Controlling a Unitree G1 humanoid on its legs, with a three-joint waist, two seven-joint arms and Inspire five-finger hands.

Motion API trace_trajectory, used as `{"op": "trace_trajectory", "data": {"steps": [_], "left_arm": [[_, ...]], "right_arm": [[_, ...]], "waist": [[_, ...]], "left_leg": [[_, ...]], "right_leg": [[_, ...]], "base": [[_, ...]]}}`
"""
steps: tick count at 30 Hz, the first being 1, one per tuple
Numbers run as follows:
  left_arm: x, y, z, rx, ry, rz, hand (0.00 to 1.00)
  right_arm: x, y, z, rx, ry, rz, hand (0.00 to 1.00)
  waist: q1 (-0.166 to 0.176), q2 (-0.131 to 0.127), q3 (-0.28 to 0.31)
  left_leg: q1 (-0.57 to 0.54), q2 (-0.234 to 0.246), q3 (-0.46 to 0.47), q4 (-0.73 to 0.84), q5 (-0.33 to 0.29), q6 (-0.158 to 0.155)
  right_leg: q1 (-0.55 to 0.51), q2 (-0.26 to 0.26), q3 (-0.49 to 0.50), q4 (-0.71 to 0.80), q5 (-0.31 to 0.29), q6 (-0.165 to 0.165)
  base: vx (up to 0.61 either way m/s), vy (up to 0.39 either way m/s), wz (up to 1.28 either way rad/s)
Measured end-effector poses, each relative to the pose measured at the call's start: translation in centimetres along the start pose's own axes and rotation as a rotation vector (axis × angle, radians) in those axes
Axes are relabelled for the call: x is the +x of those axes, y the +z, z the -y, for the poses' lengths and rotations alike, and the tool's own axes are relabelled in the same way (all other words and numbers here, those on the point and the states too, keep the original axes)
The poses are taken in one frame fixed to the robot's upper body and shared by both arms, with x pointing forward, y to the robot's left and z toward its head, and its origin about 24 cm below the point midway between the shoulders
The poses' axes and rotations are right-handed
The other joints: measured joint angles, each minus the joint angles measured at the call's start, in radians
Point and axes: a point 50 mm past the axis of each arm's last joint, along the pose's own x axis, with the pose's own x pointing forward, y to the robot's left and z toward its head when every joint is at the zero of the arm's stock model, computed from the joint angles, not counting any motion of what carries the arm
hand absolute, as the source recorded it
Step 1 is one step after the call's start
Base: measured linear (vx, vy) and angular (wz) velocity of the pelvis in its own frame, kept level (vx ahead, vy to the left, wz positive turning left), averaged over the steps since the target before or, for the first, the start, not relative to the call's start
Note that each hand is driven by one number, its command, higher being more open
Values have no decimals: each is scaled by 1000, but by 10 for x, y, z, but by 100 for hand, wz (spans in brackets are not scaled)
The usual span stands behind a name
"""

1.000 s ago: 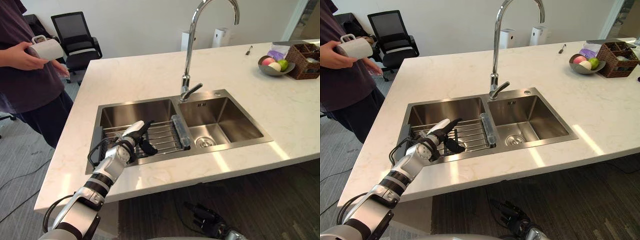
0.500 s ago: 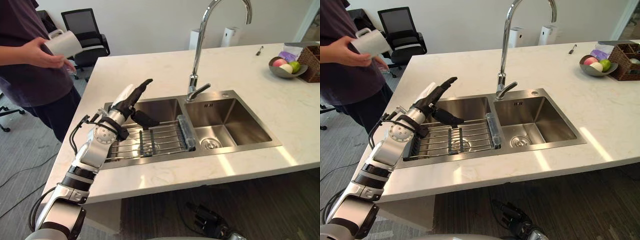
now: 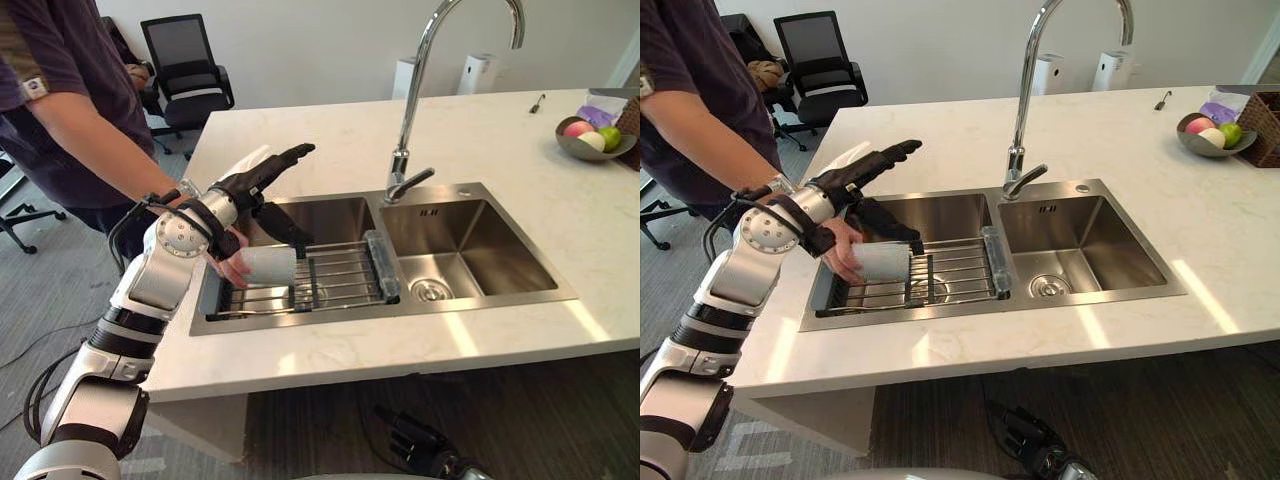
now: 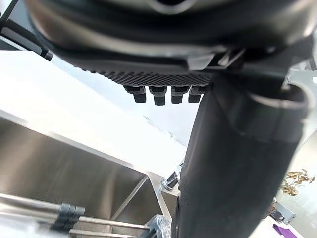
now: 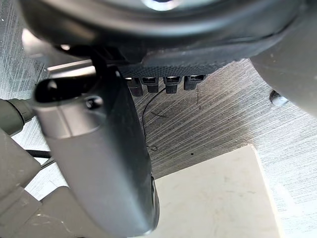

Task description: Walk over to the sink, pick up the cup, carry it to the dishwasher, place the cup inside the dishwasher, then close the dishwasher door

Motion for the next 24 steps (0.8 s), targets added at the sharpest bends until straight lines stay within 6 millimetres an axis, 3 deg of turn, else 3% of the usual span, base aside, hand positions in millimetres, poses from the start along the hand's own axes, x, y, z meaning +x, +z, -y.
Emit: {"op": "trace_trajectory", "data": {"steps": [15, 24], "left_arm": [[0, 0, 8, 4, -141, -1, 100], [3, -4, 26, 66, -291, -44, 100]], "right_arm": [[-2, -5, 4, 7, -2, -13, 100], [-2, -7, 6, 12, 0, -23, 100]], "waist": [[4, -1, -29], [1, -2, -32]], "left_leg": [[-3, 0, -4, 1, 1, 0], [-4, -1, -6, 1, 2, 1]], "right_leg": [[0, -1, -4, -3, 0, 0], [0, -1, -5, -5, 1, -1]], "base": [[-18, -13, 1], [0, 0, 0]]}}
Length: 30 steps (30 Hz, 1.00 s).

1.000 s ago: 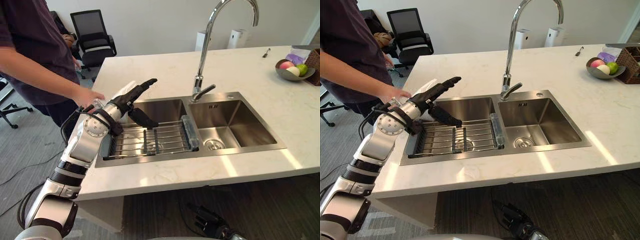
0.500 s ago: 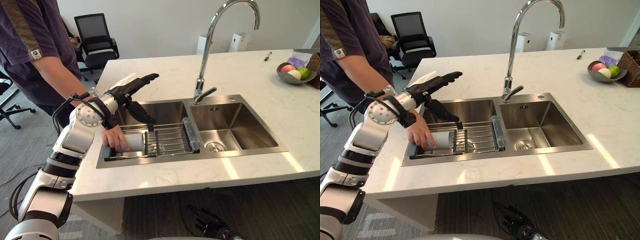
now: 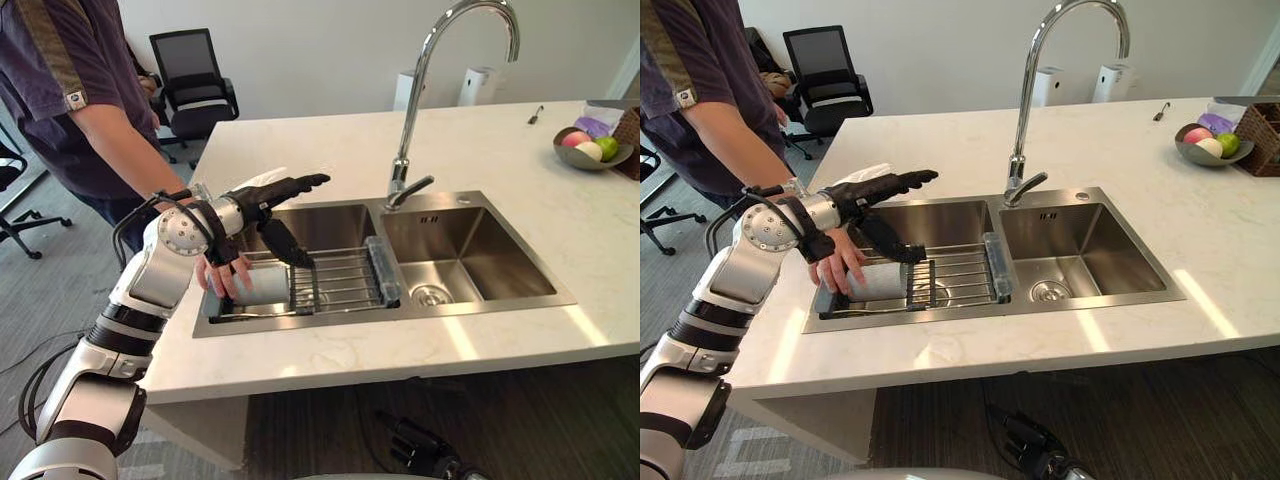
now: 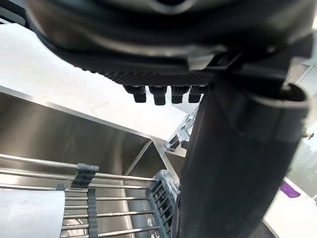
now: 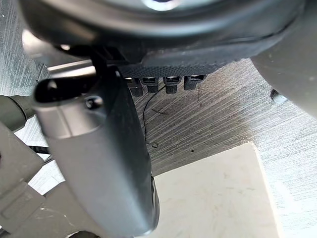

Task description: Walk over to the sink, pick up the cup, carry it to the dishwasher, place the cup inside the dishwasher, then close the dishwasher door

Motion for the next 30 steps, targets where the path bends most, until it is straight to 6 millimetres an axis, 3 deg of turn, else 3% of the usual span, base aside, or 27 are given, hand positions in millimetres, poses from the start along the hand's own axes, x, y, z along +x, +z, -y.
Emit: {"op": "trace_trajectory", "data": {"steps": [12, 20, 30], "left_arm": [[7, -41, 11, 18, -53, -187, 100], [4, -80, 30, -47, -105, -331, 100], [1, -97, 45, -105, -131, -384, 100]], "right_arm": [[0, 0, 0, 1, 5, -1, 100], [0, 0, 1, -5, 1, -3, 100], [0, 1, 0, -30, 10, -11, 100]], "waist": [[-7, -5, -4], [-10, -7, -3], [-15, -10, -1]], "left_leg": [[0, 0, 4, -1, 1, 0], [8, 1, 14, -9, 3, -4], [17, 0, 37, -16, 2, -5]], "right_leg": [[-3, 1, 3, 1, 1, -1], [2, 2, 4, -17, 12, -1], [13, 1, 16, -47, 32, 4]], "base": [[0, 0, 0], [0, 0, 0], [-28, -26, -6]]}}
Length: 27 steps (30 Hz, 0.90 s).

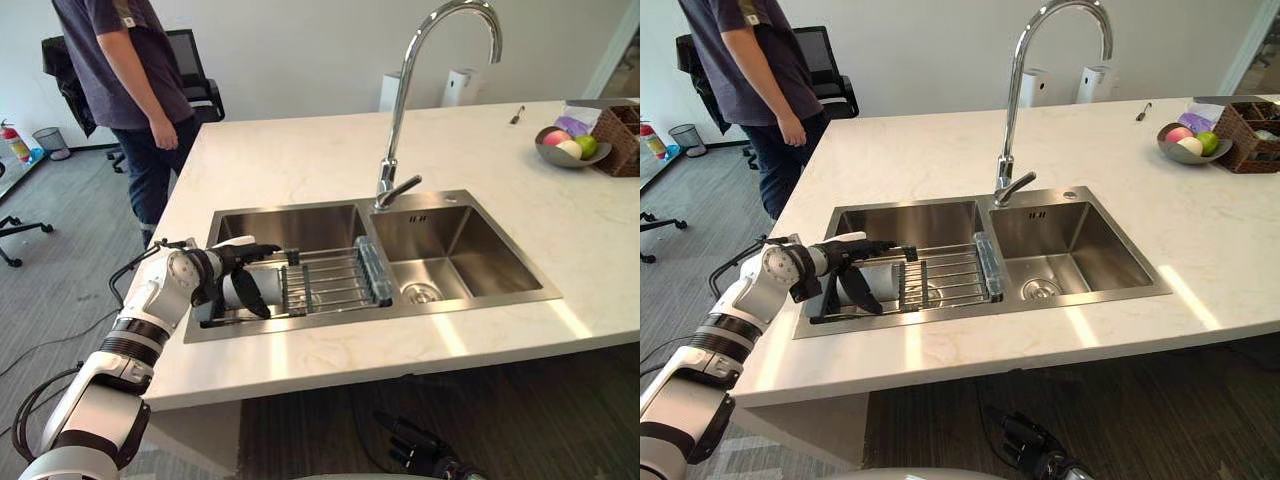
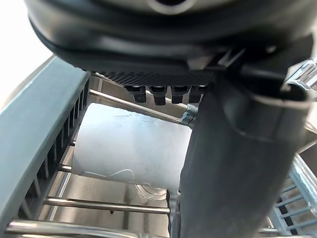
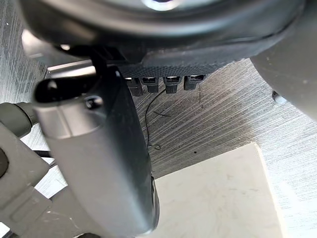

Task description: Walk over to the sink, pick up the cup, carry it to the dishwasher, place the cup inside the dishwasher, then close the dishwasher door

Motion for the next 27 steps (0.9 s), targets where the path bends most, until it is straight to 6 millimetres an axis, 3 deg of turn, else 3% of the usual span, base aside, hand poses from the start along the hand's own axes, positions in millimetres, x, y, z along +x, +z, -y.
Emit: {"op": "trace_trajectory", "data": {"steps": [17, 27], "left_arm": [[4, -8, 0, 18, 40, -74, 100], [16, -12, 14, 34, 109, -151, 100]], "right_arm": [[0, 1, -1, -18, 6, -1, 100], [1, 2, -4, -33, 14, -9, 100]], "waist": [[-9, 1, 3], [-20, 3, 7]], "left_leg": [[3, 1, 3, 0, 0, -1], [10, 4, 17, 0, -2, -2]], "right_leg": [[4, 0, -2, -6, 1, 2], [4, 4, 8, -6, 1, 2]], "base": [[-44, -39, 0], [-24, -21, -3]]}}
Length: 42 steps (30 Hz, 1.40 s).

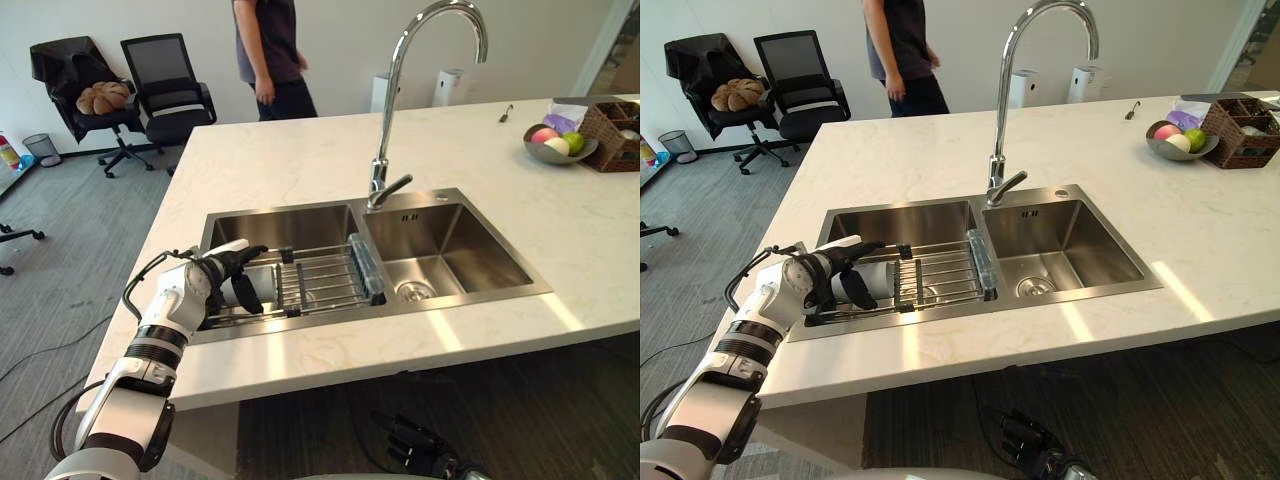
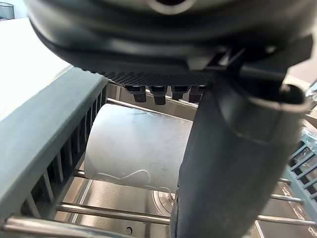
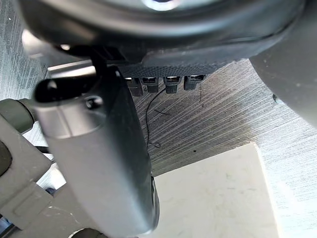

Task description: Walk over to the sink, pick up the cup, carry it to the dishwasher, place the cup inside the dishwasher, then close the dishwasher door

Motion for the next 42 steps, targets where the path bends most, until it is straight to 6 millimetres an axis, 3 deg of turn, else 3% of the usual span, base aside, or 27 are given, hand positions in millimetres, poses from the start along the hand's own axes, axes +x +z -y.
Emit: {"op": "trace_trajectory", "data": {"steps": [1, 2, 6, 8, 14, 25, 30, 35, 42], "left_arm": [[0, -1, 0, -5, 0, -2, 100], [1, -1, 1, -6, -2, -12, 0], [2, 0, -3, -1, 4, -40, 0], [1, 0, -17, 13, -10, -73, 0], [-3, -7, -29, 38, -66, -118, 0], [-10, -7, -36, 62, -72, -16, 0], [-17, -5, -35, -28, -48, 111, 0], [-34, 28, -47, -166, 4, 407, 0], [-64, 61, -70, -208, 183, 691, 0]], "right_arm": [[0, 0, 0, -2, 0, -1, 100], [0, 0, 0, -2, 1, -3, 100], [1, 1, -1, -4, 3, -3, 100], [1, 2, -2, -11, 4, -6, 100], [1, 5, -2, -27, 22, -6, 100], [-1, 10, 0, -37, 35, 14, 100], [-1, 12, 0, -42, 38, 32, 100], [-3, 10, 4, -32, 27, 35, 100], [-4, 10, 6, -14, 20, 44, 100]], "waist": [[-1, 0, 0], [-3, 0, 0], [-10, 0, 0], [-19, 0, 0], [-29, 19, 6], [-29, 28, 25], [-26, 28, 40], [7, 26, 42], [13, 26, 42]], "left_leg": [[1, 0, 1, 0, 0, 0], [1, 1, 2, 0, 0, 0], [1, 2, 6, 0, -1, -1], [3, 4, 11, 0, -3, -5], [26, 16, 48, 0, -16, -24], [25, 15, 39, 10, -21, -31], [21, 15, 16, 14, -21, -30], [1, 13, -23, 20, -21, -28], [1, 18, -35, 25, -24, -24]], "right_leg": [[0, 0, 1, 0, 0, 0], [0, 1, 2, 0, 0, 0], [-1, 2, 4, -1, 1, -1], [0, 6, 9, -4, 1, -1], [9, 20, 27, -10, 2, -3], [21, 13, 9, -5, -6, -3], [18, 10, -14, 26, -28, -6], [9, 5, -43, 48, -48, -8], [10, 11, -54, 65, -64, -16]], "base": [[0, 0, -5], [0, 0, 0], [-17, -20, -1], [-22, -46, -7], [-2, -59, -16], [-35, -48, 3], [-58, -53, 16], [-8, -34, 18], [-5, -38, 5]]}}
